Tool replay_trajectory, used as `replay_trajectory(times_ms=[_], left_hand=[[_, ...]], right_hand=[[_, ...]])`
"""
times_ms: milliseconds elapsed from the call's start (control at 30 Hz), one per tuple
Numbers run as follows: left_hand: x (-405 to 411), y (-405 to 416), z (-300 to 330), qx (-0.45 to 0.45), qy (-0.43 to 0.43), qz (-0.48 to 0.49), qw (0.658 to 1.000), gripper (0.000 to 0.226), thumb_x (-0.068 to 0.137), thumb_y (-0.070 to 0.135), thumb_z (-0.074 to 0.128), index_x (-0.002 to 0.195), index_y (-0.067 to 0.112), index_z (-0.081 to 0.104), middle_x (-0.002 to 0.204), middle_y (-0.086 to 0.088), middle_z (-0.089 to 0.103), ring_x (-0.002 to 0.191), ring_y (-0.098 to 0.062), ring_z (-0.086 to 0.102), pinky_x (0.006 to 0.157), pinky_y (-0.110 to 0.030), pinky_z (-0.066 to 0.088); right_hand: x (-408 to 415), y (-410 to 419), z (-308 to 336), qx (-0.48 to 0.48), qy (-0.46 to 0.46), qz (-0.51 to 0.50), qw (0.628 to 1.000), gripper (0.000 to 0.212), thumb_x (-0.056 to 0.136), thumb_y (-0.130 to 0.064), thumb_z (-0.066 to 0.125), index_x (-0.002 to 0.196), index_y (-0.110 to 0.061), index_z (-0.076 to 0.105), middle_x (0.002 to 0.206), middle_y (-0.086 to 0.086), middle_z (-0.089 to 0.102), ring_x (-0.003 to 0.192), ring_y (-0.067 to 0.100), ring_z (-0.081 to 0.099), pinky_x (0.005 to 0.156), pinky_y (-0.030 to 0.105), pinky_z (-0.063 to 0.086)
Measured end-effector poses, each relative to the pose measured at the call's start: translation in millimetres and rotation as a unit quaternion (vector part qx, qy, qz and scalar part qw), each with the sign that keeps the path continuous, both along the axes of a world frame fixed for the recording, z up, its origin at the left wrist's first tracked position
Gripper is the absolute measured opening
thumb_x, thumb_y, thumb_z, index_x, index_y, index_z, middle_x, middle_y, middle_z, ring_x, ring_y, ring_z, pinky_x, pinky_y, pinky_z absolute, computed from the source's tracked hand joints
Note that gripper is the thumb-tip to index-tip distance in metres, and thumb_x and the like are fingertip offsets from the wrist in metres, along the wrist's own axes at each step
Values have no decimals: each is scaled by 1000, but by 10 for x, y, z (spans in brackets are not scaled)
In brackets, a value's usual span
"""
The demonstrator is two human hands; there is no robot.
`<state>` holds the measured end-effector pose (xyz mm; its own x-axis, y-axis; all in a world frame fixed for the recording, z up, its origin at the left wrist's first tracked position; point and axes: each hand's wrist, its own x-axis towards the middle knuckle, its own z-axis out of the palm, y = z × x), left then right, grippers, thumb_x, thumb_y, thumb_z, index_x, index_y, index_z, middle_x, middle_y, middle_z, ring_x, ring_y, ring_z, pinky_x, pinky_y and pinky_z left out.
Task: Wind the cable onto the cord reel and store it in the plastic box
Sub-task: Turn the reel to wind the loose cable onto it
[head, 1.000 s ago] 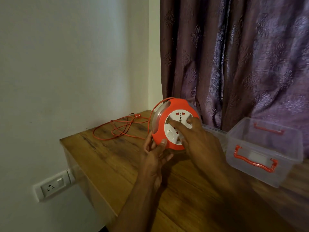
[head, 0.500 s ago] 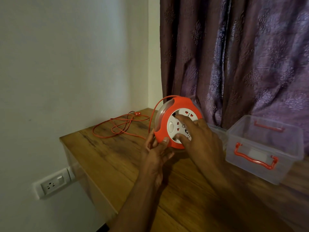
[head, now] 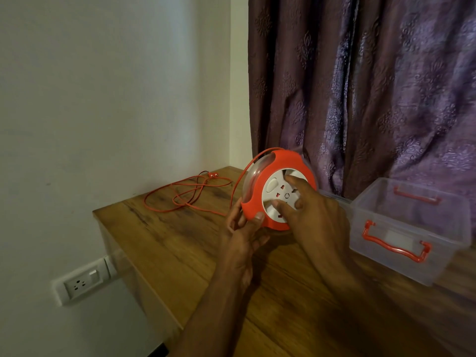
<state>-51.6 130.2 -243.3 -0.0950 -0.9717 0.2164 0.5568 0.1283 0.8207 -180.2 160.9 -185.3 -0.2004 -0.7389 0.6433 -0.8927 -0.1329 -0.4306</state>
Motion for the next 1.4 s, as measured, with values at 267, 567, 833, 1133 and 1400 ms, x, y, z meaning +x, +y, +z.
replay_trajectory(times_ms=[267, 567, 833, 1133, 1400], left_hand=[[5, -19, -10, -6, 12, 13, 1000, 53, 69, 25, 78, 117, 37, 62, 115, 0, 74, 106, -26, 70, 73, -35, 60], [24, -20, 14, 12, 27, 20, 999, 46, 70, 26, 75, 112, 39, 61, 109, 5, 76, 101, -20, 72, 73, -38, 60], [31, -11, 27, 34, 38, 23, 998, 52, 70, 26, 75, 117, 38, 59, 109, 5, 76, 101, -22, 72, 78, -41, 61], [15, 3, 24, 21, 16, 20, 999, 58, 71, 27, 76, 126, 33, 58, 113, 3, 75, 105, -25, 71, 79, -42, 61], [10, 4, 3, 6, 6, 15, 1000, 64, 75, 27, 77, 134, 29, 54, 120, 1, 72, 109, -26, 69, 80, -41, 60]], right_hand=[[15, -43, 30, 10, -192, 43, 980, 48, 79, -48, 66, 125, -37, 55, 108, 1, 69, 90, 26, 66, 77, 43, 55], [-29, 54, 153, -16, 91, 32, 995, 46, 90, -26, 53, 135, -32, 43, 126, 1, 56, 103, 23, 59, 72, 31, 47], [-27, 52, 121, 78, 227, 82, 967, 58, 93, -28, 52, 142, -44, 23, 157, -1, 12, 124, 30, 47, 90, 40, 49], [-63, 31, 44, 58, 221, 67, 971, 59, 91, -36, 55, 138, -49, 23, 153, -1, 10, 129, 30, 41, 94, 43, 49], [-26, -35, -55, -14, 117, 37, 992, 60, 88, -38, 56, 136, -52, 24, 129, 3, 35, 101, 26, 57, 73, 37, 52]])
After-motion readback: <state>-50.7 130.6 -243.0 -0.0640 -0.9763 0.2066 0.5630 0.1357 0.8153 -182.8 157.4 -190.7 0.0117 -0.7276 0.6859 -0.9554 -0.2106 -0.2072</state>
